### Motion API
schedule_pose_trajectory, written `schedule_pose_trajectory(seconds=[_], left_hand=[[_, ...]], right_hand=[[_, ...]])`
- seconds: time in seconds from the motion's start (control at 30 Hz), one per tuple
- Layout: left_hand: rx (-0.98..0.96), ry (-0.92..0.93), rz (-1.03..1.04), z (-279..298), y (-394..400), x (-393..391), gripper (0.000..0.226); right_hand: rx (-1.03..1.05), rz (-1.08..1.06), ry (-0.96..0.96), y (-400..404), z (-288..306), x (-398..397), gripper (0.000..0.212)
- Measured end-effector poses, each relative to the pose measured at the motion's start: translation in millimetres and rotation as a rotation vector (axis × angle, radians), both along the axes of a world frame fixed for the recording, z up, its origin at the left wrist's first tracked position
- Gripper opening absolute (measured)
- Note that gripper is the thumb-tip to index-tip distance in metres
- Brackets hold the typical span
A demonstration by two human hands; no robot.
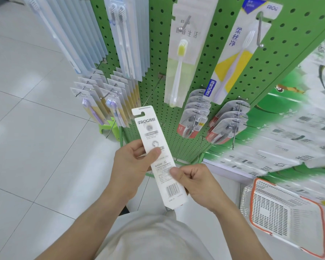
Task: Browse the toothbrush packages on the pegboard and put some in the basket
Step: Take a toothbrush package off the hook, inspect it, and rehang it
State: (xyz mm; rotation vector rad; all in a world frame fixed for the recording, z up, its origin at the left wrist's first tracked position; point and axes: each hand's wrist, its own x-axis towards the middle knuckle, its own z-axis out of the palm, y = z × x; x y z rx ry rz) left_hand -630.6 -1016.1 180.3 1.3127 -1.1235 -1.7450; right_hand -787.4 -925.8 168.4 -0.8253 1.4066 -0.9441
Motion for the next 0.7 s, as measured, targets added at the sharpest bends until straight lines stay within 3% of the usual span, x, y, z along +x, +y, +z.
schedule_pose_trajectory(seconds=[0.17,0.33,0.4,0.57,0.7], left_hand=[[-0.013,-0.088,0.013,0,-5,-1,0.011],[-0.022,-0.129,-0.057,-3,-5,-3,0.023],[-0.009,-0.132,-0.13,-4,-3,-5,0.032],[0.017,-0.093,-0.267,-3,5,-9,0.037],[-0.012,-0.118,-0.32,0,5,-12,0.036]], right_hand=[[-0.002,0.108,0.047,1,-1,-3,0.013],[-0.002,0.163,0.14,-1,-3,-5,0.023],[-0.046,0.071,0.138,-2,-6,-3,0.028],[-0.049,-0.057,0.163,-7,-5,-5,0.064],[-0.126,-0.276,0.147,-14,3,-11,0.048]])
